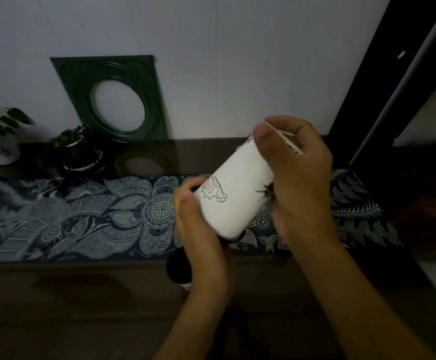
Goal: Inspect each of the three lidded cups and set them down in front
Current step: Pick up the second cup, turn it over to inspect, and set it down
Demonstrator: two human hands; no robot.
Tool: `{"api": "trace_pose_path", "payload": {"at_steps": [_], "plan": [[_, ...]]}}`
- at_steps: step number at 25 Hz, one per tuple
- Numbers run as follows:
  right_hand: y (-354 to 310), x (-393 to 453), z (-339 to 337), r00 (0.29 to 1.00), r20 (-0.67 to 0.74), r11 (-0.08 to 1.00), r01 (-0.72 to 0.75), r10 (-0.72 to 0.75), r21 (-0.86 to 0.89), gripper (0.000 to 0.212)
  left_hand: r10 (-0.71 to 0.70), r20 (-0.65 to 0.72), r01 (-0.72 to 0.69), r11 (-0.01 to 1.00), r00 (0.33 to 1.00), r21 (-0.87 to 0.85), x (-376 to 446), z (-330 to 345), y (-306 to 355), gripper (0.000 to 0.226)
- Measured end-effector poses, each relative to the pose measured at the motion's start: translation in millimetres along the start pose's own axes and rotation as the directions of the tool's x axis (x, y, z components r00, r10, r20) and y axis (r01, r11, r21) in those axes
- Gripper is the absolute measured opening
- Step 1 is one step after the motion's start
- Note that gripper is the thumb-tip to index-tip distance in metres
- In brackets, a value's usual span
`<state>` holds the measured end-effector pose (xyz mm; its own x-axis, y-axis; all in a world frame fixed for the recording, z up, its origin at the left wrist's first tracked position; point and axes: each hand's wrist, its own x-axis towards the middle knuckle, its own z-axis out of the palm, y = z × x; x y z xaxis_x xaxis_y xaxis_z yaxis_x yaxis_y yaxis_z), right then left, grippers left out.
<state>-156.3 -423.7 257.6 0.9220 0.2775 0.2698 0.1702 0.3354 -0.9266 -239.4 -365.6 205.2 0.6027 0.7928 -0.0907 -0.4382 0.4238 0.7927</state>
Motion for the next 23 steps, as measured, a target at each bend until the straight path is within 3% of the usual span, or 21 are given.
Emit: {"api": "trace_pose_path", "payload": {"at_steps": [2,4,5,6,7,8,10,12,13,14,16,18,19,20,21,23], "plan": [[-3.1,3.4,-5.9,0.991,0.130,0.999,0.030,-0.033,0.021,0.059,-0.275,0.064,0.279,0.958,0.959,-0.066,2.9,-1.8,9.0,0.032],[-10.0,6.0,-11.1,0.951,0.301,0.994,0.038,-0.068,0.103,0.072,-0.588,0.284,0.631,0.771,0.757,-0.086,5.8,-2.6,22.4,0.047],[-12.7,6.8,-11.7,0.936,0.343,0.993,0.040,-0.078,0.115,0.074,-0.662,0.355,0.727,0.682,0.660,-0.079,5.5,-3.0,26.8,0.053],[-13.7,7.5,-11.3,0.937,0.339,0.994,0.060,-0.088,0.091,0.073,-0.686,0.372,0.760,0.643,0.626,-0.093,4.3,-2.6,27.8,0.057],[-12.6,7.7,-9.7,0.949,0.297,0.994,0.097,-0.107,0.049,0.070,-0.671,0.356,0.744,0.658,0.651,-0.119,3.8,-1.6,25.1,0.059],[-10.7,7.0,-7.2,0.966,0.225,0.991,0.132,-0.130,0.006,0.066,-0.606,0.315,0.669,0.728,0.731,-0.152,2.9,-0.7,19.8,0.058],[-9.2,3.4,0.5,0.994,0.042,0.995,0.102,-0.102,-0.011,0.057,-0.297,0.157,0.316,0.941,0.942,-0.120,-0.5,1.7,9.1,0.048],[-8.2,0.8,5.2,0.999,-0.046,0.997,0.019,-0.015,0.071,0.053,0.026,0.069,-0.029,0.999,0.997,0.044,-1.6,1.8,1.8,0.040],[-6.8,0.4,4.8,0.999,-0.036,0.997,-0.001,0.004,0.080,0.054,0.068,0.056,-0.072,0.995,0.996,0.069,-1.1,0.3,0.4,0.038],[-5.6,2.0,1.8,1.000,0.011,0.998,0.001,-0.002,0.064,0.056,0.023,0.058,-0.026,0.998,0.998,0.050,0.3,-1.7,0.7,0.037],[-6.7,6.7,-6.8,0.981,0.185,0.997,0.043,-0.054,0.060,0.066,-0.284,0.140,0.293,0.955,0.948,-0.046,1.8,-4.5,9.3,0.043],[-12.3,11.1,-12.4,0.927,0.367,0.996,0.049,-0.075,0.080,0.067,-0.621,0.338,0.672,0.739,0.707,-0.048,1.8,-5.5,23.2,0.051],[-15.5,12.3,-12.9,0.904,0.421,0.995,0.039,-0.073,0.087,0.065,-0.695,0.398,0.770,0.636,0.598,-0.046,-0.3,-5.7,27.0,0.054],[-17.1,12.0,-11.7,0.899,0.432,0.996,0.032,-0.066,0.086,0.063,-0.723,0.398,0.804,0.591,0.565,-0.067,-2.7,-4.7,28.1,0.055],[-16.1,11.4,-10.1,0.914,0.400,0.996,0.037,-0.067,0.084,0.062,-0.714,0.369,0.789,0.607,0.595,-0.097,-4.7,-2.7,26.5,0.055],[-9.1,8.3,-6.2,0.969,0.233,0.996,0.066,-0.078,0.060,0.055,-0.536,0.227,0.573,0.805,0.814,-0.156,-8.4,0.2,16.1,0.053]]}}
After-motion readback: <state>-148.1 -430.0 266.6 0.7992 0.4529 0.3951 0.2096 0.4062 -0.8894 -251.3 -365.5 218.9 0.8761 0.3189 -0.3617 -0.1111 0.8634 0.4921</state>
